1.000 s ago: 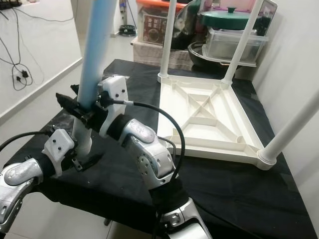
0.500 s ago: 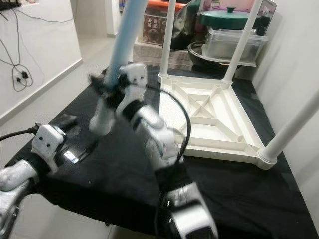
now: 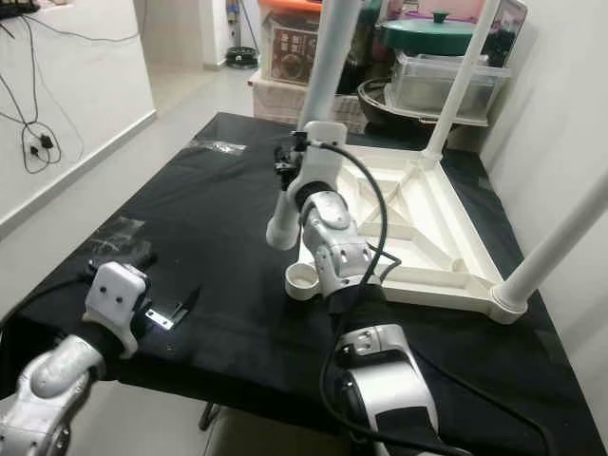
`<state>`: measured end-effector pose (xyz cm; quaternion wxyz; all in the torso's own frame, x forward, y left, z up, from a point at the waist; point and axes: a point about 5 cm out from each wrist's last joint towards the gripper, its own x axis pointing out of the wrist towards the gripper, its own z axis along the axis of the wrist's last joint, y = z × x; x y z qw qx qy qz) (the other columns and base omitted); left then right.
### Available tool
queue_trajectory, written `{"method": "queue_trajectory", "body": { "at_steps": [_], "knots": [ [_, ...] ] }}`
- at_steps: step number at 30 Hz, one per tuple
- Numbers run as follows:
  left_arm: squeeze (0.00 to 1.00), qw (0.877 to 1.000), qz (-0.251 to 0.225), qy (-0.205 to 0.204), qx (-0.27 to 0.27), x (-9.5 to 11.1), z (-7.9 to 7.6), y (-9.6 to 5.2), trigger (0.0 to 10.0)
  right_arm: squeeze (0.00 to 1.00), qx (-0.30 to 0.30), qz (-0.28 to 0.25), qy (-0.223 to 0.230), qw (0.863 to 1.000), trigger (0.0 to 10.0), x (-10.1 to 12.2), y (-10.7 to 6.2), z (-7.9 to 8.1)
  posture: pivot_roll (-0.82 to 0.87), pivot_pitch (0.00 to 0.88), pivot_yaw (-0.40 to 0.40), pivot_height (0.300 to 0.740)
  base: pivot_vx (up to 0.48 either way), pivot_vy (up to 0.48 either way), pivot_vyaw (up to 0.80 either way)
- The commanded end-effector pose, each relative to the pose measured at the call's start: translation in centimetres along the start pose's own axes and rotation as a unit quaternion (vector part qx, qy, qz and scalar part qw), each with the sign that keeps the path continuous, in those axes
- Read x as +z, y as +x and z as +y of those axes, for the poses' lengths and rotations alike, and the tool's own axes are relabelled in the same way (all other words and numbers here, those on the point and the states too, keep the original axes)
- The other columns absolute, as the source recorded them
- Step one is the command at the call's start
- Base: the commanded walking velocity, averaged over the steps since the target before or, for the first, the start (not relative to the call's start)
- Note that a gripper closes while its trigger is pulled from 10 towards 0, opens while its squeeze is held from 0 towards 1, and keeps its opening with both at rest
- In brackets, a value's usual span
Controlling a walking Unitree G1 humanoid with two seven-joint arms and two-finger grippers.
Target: Building children table
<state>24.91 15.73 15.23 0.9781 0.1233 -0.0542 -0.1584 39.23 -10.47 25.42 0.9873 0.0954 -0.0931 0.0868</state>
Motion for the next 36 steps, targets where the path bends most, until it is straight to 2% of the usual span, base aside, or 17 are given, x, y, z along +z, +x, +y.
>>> {"method": "queue_trajectory", "body": {
  "at_steps": [1,3,4,6,7,8,10,11,13,15,18,28,36],
  "knots": [
    [0.0,1.0,-0.003,0.0,0.017,0.4,0.1,-0.1,10.0,0.0,-0.009,-0.019,0.0,1.0,10.0,0.9,0.2,-0.4,0.08,0.0,-0.067,0.74,0.0,0.0,0.0],
    [0.0,1.0,-0.001,-0.002,0.027,0.4,0.1,-0.2,10.0,0.0,-0.013,-0.016,0.005,1.0,10.0,0.8,0.1,-0.5,0.08,0.0,-0.067,0.74,0.0,0.0,0.0],
    [0.0,0.999,0.003,-0.004,0.051,0.3,0.3,-0.4,10.0,0.0,0.01,-0.027,0.014,0.999,10.0,1.0,-0.5,-0.1,0.07,0.0,-0.064,0.74,0.0,0.0,0.0],
    [0.0,0.999,0.003,-0.004,0.051,0.3,0.3,-0.4,10.0,0.0,0.01,-0.027,0.014,0.999,10.0,1.0,-0.5,-0.1,0.07,0.0,-0.064,0.74,0.0,0.0,0.0],
    [0.0,0.998,0.008,-0.005,0.068,0.1,0.5,-0.7,10.0,0.0,0.047,-0.039,0.012,0.998,10.0,1.2,-1.1,0.6,0.07,0.0,-0.067,0.74,0.0,0.0,0.0],
    [0.0,0.998,0.008,-0.005,0.068,0.1,0.5,-0.7,10.0,0.0,0.047,-0.039,0.012,0.998,10.0,1.2,-1.1,0.6,0.07,0.0,-0.067,0.74,0.0,0.0,0.0],
    [0.0,0.997,0.013,-0.004,0.073,0.0,0.5,-1.1,10.0,0.0,0.089,-0.051,-0.014,0.995,10.0,1.3,-1.8,1.1,0.07,0.0,-0.07,0.74,0.0,0.0,0.0],
    [0.0,0.997,0.013,-0.004,0.073,0.0,0.5,-1.1,10.0,0.0,0.089,-0.051,-0.014,0.995,10.0,1.3,-1.8,1.1,0.07,0.0,-0.07,0.74,0.0,0.0,0.0],
    [0.0,0.997,0.015,-0.003,0.078,-0.1,0.5,-1.5,10.0,0.0,0.139,-0.068,-0.037,0.987,10.0,1.5,-3.0,1.4,0.07,0.0,-0.075,0.74,0.0,0.0,0.0],
    [0.0,0.996,0.014,-0.005,0.083,0.0,0.4,-1.7,10.0,0.0,0.164,-0.071,-0.053,0.982,10.0,1.3,-3.7,1.4,0.07,0.0,-0.079,0.74,0.0,0.0,0.0],
    [0.0,0.996,0.016,-0.007,0.087,0.0,0.3,-2.0,10.0,0.0,0.177,-0.071,-0.069,0.979,10.0,0.9,-4.5,1.2,0.07,0.0,-0.086,0.74,0.0,0.0,0.0],
    [0.0,0.995,0.023,-0.005,0.093,-0.2,0.0,-2.7,10.0,0.0,0.184,-0.063,-0.074,0.978,10.0,0.5,-5.6,0.8,0.07,0.0,-0.086,0.74,0.0,0.0,0.0],
    [0.0,0.994,0.017,-0.012,0.103,0.1,0.1,-2.6,10.0,0.0,0.199,-0.073,-0.079,0.974,10.0,0.3,-6.0,1.6,0.07,0.0,-0.084,0.74,0.0,-0.437,0.0]
  ]
}}
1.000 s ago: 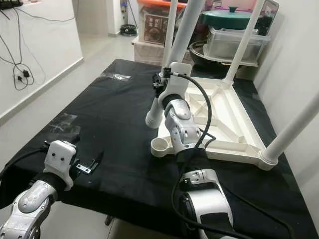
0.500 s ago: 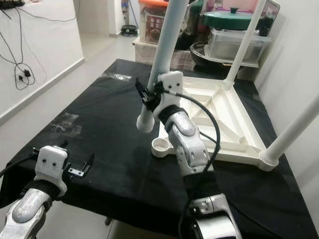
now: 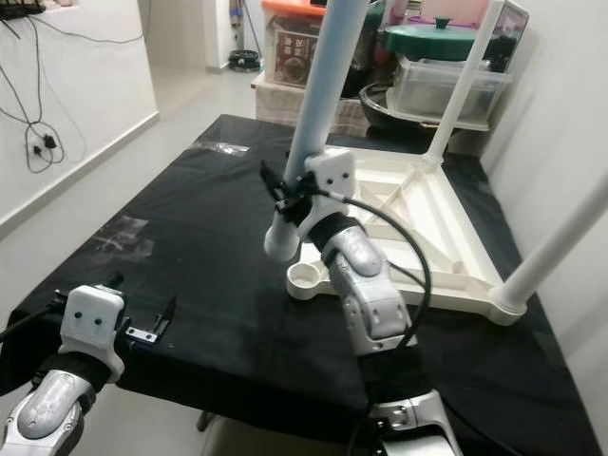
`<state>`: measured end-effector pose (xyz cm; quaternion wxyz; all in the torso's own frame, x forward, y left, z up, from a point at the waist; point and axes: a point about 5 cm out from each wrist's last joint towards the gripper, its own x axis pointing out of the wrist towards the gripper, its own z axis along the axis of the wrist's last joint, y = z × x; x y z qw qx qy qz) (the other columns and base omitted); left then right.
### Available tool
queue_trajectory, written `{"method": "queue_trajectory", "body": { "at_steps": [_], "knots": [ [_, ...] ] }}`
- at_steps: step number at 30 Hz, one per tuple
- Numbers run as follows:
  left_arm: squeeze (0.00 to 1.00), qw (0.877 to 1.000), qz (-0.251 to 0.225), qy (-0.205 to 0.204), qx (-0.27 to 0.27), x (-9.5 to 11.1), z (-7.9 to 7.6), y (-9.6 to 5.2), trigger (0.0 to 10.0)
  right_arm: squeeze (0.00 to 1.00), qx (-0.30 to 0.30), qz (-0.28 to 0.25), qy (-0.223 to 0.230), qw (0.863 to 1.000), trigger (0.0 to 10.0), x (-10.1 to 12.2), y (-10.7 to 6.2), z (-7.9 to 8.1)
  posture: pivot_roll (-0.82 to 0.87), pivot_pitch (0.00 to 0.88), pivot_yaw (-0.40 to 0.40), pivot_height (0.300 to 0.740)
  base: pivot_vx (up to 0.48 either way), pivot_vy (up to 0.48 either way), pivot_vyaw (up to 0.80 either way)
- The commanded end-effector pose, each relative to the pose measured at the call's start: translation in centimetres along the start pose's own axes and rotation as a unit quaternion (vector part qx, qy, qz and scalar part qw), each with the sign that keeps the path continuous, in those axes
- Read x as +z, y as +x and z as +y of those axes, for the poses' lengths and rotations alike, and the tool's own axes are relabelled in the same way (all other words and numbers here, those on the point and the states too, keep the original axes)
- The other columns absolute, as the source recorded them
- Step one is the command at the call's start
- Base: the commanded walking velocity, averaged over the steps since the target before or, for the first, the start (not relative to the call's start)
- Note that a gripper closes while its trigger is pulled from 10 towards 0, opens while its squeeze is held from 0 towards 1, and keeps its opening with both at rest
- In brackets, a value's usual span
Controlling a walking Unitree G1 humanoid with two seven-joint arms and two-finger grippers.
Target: Building children table
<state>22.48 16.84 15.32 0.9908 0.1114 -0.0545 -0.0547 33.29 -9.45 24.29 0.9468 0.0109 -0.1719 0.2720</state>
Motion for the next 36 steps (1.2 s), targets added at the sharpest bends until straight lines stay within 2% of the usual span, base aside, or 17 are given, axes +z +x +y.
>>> {"method": "queue_trajectory", "body": {
  "at_steps": [1,5,12,19,22,26,29,36],
  "knots": [
    [0.0,1.0,0.006,-0.003,-0.001,-0.1,-0.3,0.0,10.0,0.0,-0.003,-0.014,-0.013,1.0,10.0,0.6,-0.2,-0.3,0.07,0.0,-0.084,0.74,0.0,-0.48,0.0],
    [0.0,1.0,0.004,-0.006,0.0,0.0,-0.4,0.1,10.0,0.0,-0.003,-0.017,-0.01,1.0,10.0,0.7,-0.1,-0.2,0.07,0.0,-0.081,0.74,0.0,-0.334,0.0],
    [0.0,1.0,-0.006,-0.02,0.01,0.2,-0.2,0.5,10.0,0.0,-0.005,-0.017,0.012,1.0,10.0,0.5,-0.1,0.1,0.07,0.0,-0.077,0.74,0.0,0.0,0.0],
    [0.0,0.999,-0.008,-0.027,0.018,0.2,-0.1,0.7,10.0,0.0,-0.001,-0.019,0.009,1.0,10.0,0.5,0.2,0.3,0.07,0.0,-0.075,0.74,0.0,0.0,0.0],
    [0.0,0.999,-0.008,-0.028,0.018,0.2,-0.1,0.8,10.0,0.0,0.001,-0.019,0.005,1.0,10.0,0.5,0.3,0.3,0.07,0.0,-0.075,0.74,0.0,0.0,0.67],
    [0.0,0.999,-0.01,-0.031,0.021,0.3,-0.1,0.9,10.0,0.0,0.005,-0.02,0.004,1.0,10.0,0.5,0.4,0.5,0.07,0.0,-0.075,0.74,0.287,0.0,0.8],
    [0.0,0.999,-0.011,-0.034,0.019,0.3,-0.2,0.9,10.0,0.0,0.003,-0.02,0.021,1.0,10.0,0.5,0.6,0.5,0.07,0.0,-0.075,0.74,0.289,0.0,0.0],
    [0.0,0.999,-0.013,-0.035,0.014,0.3,-0.3,1.0,10.0,0.0,-0.005,-0.02,0.019,1.0,10.0,0.6,0.8,0.0,0.07,0.0,-0.076,0.74,0.289,0.0,0.0]
  ]
}}
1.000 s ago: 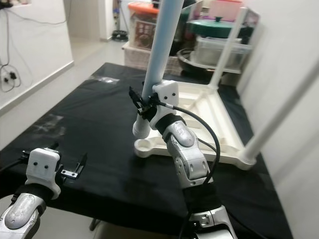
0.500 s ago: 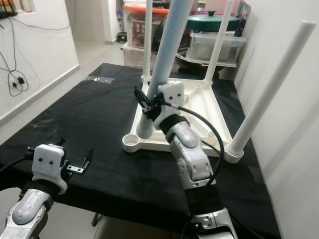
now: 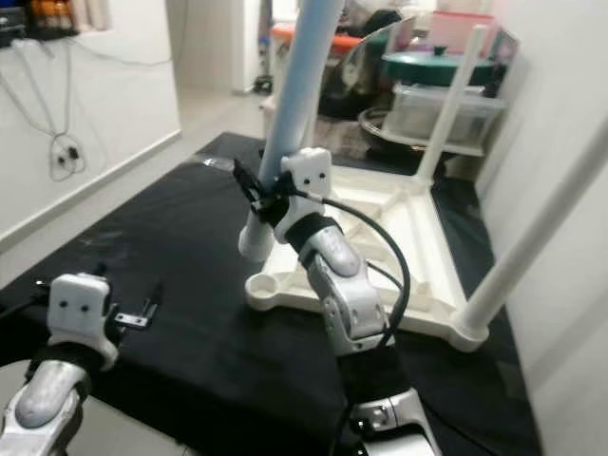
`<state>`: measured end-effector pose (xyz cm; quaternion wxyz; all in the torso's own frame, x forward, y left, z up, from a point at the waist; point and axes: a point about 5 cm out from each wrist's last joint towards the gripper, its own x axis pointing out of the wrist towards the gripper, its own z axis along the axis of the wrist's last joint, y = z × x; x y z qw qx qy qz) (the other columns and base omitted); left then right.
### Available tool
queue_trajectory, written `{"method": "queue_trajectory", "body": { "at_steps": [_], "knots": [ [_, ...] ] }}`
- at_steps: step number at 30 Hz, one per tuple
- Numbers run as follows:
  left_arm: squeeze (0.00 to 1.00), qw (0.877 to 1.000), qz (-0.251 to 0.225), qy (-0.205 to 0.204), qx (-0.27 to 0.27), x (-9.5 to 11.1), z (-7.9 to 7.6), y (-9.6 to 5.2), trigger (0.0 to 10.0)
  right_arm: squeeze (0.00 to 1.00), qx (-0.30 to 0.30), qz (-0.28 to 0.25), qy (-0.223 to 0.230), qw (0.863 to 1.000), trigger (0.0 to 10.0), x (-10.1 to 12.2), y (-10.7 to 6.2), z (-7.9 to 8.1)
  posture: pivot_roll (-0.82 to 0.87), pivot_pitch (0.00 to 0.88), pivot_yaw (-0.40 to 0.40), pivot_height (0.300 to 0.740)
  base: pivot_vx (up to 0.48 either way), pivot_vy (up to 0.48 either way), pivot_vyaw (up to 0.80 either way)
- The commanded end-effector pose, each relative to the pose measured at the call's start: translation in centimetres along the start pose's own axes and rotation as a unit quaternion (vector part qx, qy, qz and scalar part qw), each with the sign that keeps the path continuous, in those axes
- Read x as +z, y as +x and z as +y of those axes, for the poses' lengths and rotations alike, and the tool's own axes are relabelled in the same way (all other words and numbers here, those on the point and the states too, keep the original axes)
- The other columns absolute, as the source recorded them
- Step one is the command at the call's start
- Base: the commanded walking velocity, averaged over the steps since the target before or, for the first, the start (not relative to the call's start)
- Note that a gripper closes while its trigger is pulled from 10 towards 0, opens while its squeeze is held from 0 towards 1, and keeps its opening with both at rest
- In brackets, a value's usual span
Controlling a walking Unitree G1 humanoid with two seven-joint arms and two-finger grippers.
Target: Building children table
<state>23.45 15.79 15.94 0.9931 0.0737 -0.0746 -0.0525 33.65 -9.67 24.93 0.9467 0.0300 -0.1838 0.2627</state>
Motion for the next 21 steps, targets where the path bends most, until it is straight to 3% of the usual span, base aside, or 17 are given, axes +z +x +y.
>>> {"method": "queue_trajectory", "body": {
  "at_steps": [1,4,21],
  "knots": [
    [0.0,1.0,0.007,0.001,0.007,-0.32,0.43,-0.12,10.0,0.0,0.005,-0.003,0.006,1.0,10.0,0.06,0.38,0.39,0.07,0.0,-0.075,0.74,0.289,0.0,0.0],
    [0.0,1.0,0.007,-0.001,0.006,-0.31,0.39,-0.11,10.0,0.0,0.004,-0.003,0.005,1.0,10.0,0.06,0.4,0.32,0.07,0.0,-0.075,0.74,0.256,0.0,0.0],
    [0.0,1.0,0.018,-0.011,-0.013,-0.76,-0.38,-0.91,10.0,0.0,0.01,-0.003,0.021,1.0,10.0,0.49,0.98,-0.4,0.07,0.0,-0.081,0.74,0.0,0.0,0.0]
  ]
}}
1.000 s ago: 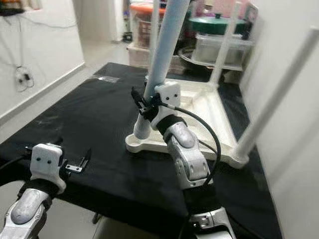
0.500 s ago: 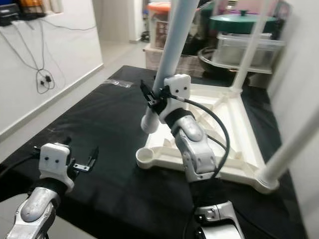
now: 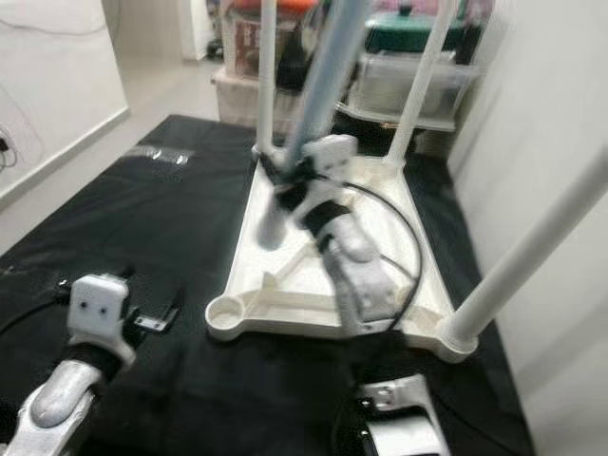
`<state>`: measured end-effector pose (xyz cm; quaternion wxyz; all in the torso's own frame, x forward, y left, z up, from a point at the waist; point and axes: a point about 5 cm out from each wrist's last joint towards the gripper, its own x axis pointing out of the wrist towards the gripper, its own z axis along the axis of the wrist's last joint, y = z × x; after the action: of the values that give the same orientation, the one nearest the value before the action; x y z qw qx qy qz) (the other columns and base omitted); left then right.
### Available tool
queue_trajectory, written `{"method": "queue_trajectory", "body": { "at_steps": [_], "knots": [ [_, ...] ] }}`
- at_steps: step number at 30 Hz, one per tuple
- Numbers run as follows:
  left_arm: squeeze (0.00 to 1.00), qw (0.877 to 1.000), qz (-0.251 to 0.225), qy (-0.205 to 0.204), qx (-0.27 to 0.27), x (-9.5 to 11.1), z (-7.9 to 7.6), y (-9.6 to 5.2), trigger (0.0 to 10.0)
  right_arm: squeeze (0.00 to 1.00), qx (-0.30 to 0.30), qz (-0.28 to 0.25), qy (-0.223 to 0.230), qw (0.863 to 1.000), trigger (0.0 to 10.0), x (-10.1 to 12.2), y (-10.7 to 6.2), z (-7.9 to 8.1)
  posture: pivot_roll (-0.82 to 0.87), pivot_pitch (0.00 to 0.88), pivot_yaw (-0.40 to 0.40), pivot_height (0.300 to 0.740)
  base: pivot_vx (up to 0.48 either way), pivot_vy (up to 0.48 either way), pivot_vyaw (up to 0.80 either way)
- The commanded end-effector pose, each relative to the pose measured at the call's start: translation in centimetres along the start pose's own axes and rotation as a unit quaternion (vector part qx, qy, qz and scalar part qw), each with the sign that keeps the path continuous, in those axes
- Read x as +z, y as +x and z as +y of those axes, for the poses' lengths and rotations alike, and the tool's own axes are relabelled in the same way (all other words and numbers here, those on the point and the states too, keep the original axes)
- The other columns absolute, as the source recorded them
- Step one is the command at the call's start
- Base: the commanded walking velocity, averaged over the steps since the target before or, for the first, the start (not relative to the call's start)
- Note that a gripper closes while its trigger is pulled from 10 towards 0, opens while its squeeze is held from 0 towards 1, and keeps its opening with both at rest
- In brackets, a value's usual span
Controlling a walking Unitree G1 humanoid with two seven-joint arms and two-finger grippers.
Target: Building children table
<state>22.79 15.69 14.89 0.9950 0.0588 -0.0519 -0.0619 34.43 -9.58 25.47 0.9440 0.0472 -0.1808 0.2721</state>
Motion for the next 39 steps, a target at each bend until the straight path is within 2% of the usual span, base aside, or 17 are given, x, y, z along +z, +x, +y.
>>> {"method": "queue_trajectory", "body": {
  "at_steps": [1,4,7,12,15,17,20,23,24,25,27,29,31,36,37,38,39],
  "knots": [
    [0.0,1.0,-0.001,0.008,-0.004,0.0,-0.1,-0.2,10.0,0.0,0.006,0.0,0.003,1.0,10.0,0.2,0.1,0.0,0.07,0.0,-0.081,0.74,0.0,0.0,0.0],
    [0.0,1.0,0.007,0.019,-0.004,-0.2,-0.1,-0.5,10.0,0.0,0.012,0.002,0.011,1.0,10.0,0.2,0.2,0.1,0.07,0.0,-0.08,0.74,0.0,0.0,0.0],
    [0.0,1.0,0.008,0.025,-0.006,-0.3,-0.1,-0.6,10.0,0.0,0.017,0.008,-0.004,1.0,10.0,0.1,0.1,0.1,0.08,0.0,-0.082,0.74,0.0,0.0,0.0],
    [0.0,0.999,0.016,0.039,-0.016,-0.6,-0.3,-1.0,10.0,0.0,0.041,0.015,-0.033,0.999,10.0,-0.1,0.0,0.4,0.08,0.0,-0.085,0.74,0.0,0.0,0.8],
    [0.0,0.998,0.03,0.05,-0.027,-1.1,-0.5,-1.6,10.0,0.0,0.071,0.029,-0.016,0.997,10.0,-0.4,-0.1,0.6,0.08,0.0,-0.085,0.74,0.0,0.0,0.8],
    [0.0,0.996,0.055,0.052,-0.039,-2.1,-0.6,-2.3,10.0,0.0,0.119,0.043,0.008,0.992,10.0,-0.7,-0.3,1.0,0.08,0.0,-0.086,0.74,0.0,0.0,0.24],
    [0.0,0.996,0.064,0.051,-0.043,-2.4,-0.6,-2.6,10.0,0.0,0.133,0.047,0.012,0.99,10.0,-0.7,-0.4,1.1,0.08,0.0,-0.086,0.74,0.0,0.0,0.0],
    [0.0,0.994,0.075,0.021,-0.079,-2.7,-1.2,-3.2,10.0,0.0,0.203,0.073,0.019,0.976,10.0,-1.1,-0.8,1.6,0.09,0.0,-0.088,0.74,0.0,0.0,0.0],
    [0.0,0.994,0.075,0.021,-0.079,-2.7,-1.2,-3.2,10.0,0.0,0.203,0.073,0.019,0.976,10.0,-1.1,-0.8,1.6,0.09,0.0,-0.088,0.74,0.0,0.0,0.0],
    [0.0,0.989,0.078,0.002,-0.123,-2.6,-1.8,-3.5,10.0,0.0,0.254,0.09,0.015,0.963,10.0,-1.2,-1.0,1.5,0.09,0.0,-0.092,0.74,0.0,0.0,0.0],
    [0.0,0.989,0.078,0.002,-0.123,-2.6,-1.8,-3.5,10.0,0.0,0.254,0.09,0.015,0.963,10.0,-1.2,-1.0,1.5,0.09,0.0,-0.092,0.74,0.0,0.0,0.0],
    [0.0,0.987,0.079,-0.002,-0.138,-2.5,-1.9,-3.5,10.0,0.0,0.264,0.094,0.009,0.96,10.0,-1.2,-1.0,1.3,0.09,0.0,-0.092,0.74,0.0,0.0,0.0],
    [0.0,0.983,0.087,-0.015,-0.164,-2.5,-2.0,-3.8,10.0,0.0,0.26,0.103,-0.006,0.96,10.0,-1.3,-0.6,0.2,0.09,0.0,-0.091,0.74,0.0,0.0,0.0],
    [0.0,0.981,0.091,-0.018,-0.171,-2.6,-2.0,-4.0,10.0,0.0,0.255,0.108,-0.01,0.961,10.0,-1.4,-0.5,-0.4,0.09,0.0,-0.091,0.74,0.0,0.0,0.0],
    [0.0,0.98,0.094,-0.019,-0.177,-2.6,-2.0,-4.1,10.0,0.0,0.246,0.116,-0.014,0.962,10.0,-1.5,-0.4,-1.3,0.1,0.0,-0.095,0.74,0.0,0.0,0.0],
    [0.0,0.98,0.094,-0.019,-0.177,-2.6,-2.0,-4.1,10.0,0.0,0.246,0.116,-0.014,0.962,10.0,-1.5,-0.4,-1.3,0.1,0.0,-0.095,0.74,0.0,0.0,0.0],
    [0.0,0.979,0.095,-0.019,-0.179,-2.7,-2.1,-4.2,10.0,0.0,0.236,0.126,-0.018,0.963,10.0,-1.8,-0.5,-2.1,0.09,0.0,-0.094,0.74,0.0,0.0,0.0]
  ]
}}
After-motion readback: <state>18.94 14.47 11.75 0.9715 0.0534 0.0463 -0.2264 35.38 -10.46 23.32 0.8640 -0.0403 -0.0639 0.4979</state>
